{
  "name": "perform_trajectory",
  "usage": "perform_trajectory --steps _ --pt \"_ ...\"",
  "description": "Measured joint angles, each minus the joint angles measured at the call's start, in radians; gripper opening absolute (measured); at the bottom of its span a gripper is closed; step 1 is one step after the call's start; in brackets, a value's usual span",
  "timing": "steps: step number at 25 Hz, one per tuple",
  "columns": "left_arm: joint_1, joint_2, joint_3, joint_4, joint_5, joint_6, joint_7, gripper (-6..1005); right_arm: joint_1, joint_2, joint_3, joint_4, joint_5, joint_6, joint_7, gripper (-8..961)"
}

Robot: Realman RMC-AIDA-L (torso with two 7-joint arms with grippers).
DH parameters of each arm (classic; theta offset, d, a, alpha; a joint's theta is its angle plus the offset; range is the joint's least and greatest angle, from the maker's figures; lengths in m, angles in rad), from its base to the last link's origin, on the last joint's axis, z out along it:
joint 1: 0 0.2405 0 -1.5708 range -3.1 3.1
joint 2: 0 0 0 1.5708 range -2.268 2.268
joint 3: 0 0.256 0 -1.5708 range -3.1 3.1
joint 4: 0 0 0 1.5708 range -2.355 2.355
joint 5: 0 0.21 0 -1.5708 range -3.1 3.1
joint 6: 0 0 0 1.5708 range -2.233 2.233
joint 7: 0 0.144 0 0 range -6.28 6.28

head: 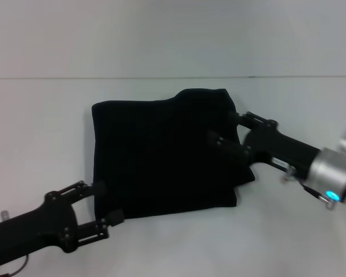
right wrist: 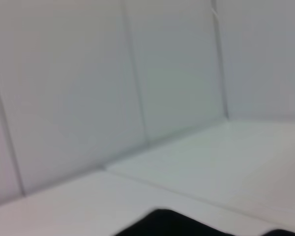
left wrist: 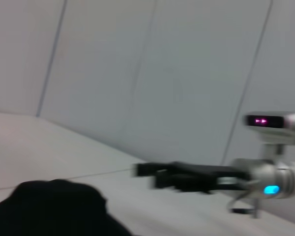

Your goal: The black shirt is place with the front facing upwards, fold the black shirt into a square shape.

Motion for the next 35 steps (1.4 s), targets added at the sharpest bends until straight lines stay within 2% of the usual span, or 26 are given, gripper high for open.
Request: perform_trajectory --steps 5,10,20,35 --pt "0.026 0.010 -0.013 0.009 0.006 -0.047 0.009 813 -0.140 -0.005 -0.043 -0.069 -0.027 -0.137 -0.046 759" --pt "0.034 0.008 -0.015 0.012 0.058 -0.099 0.024 814 -0.219 -0.005 -0.049 -0.084 -0.087 -0.159 -0.095 759" --pt "0.034 0.005 -0.012 0.011 0.106 -0.180 0.026 819 -0.226 -0.001 -0.049 -0.061 -0.133 -0.068 -0.098 759" --pt "0.019 0.008 -0.014 0.011 0.107 -0.192 0.025 822 -0.228 -0.001 -0.049 -0.061 -0.134 -0.074 -0.099 760"
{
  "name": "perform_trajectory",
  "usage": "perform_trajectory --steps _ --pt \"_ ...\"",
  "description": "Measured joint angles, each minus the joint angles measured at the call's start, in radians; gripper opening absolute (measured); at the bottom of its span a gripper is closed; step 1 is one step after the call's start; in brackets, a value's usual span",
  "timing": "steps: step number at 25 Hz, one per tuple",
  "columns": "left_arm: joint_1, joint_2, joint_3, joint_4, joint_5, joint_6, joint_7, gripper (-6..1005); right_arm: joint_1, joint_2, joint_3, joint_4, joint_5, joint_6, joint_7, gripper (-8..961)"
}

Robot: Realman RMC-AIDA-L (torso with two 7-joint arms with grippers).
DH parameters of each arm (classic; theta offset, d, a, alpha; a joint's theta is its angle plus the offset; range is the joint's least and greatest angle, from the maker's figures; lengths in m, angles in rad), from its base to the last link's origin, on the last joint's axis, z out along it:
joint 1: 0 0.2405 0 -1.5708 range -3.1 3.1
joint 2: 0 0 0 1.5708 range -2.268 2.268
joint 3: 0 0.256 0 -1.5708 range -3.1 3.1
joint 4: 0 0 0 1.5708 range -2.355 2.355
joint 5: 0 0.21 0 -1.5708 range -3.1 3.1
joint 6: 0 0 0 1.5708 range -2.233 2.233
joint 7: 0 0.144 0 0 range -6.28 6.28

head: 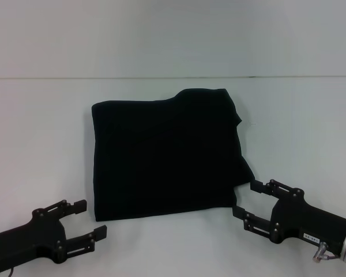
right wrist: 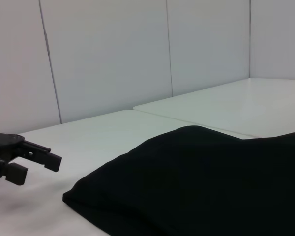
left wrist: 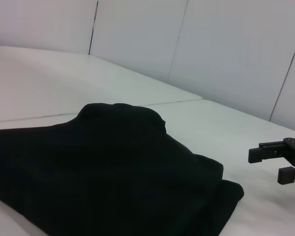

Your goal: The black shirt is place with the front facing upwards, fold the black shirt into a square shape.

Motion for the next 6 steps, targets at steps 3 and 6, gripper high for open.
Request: perform_trajectory --steps 3,6 --pt "0.000 0.000 0.000 -0.001 0.000 -0.002 0.000 822 -0.001 0.000 0.000 0.001 0.000 -0.002 0.000 760" --pt "0.001 0.000 0.001 -0.002 0.000 -0.002 0.000 822 -0.002 0.000 0.000 0.002 0.000 -0.003 0.000 760"
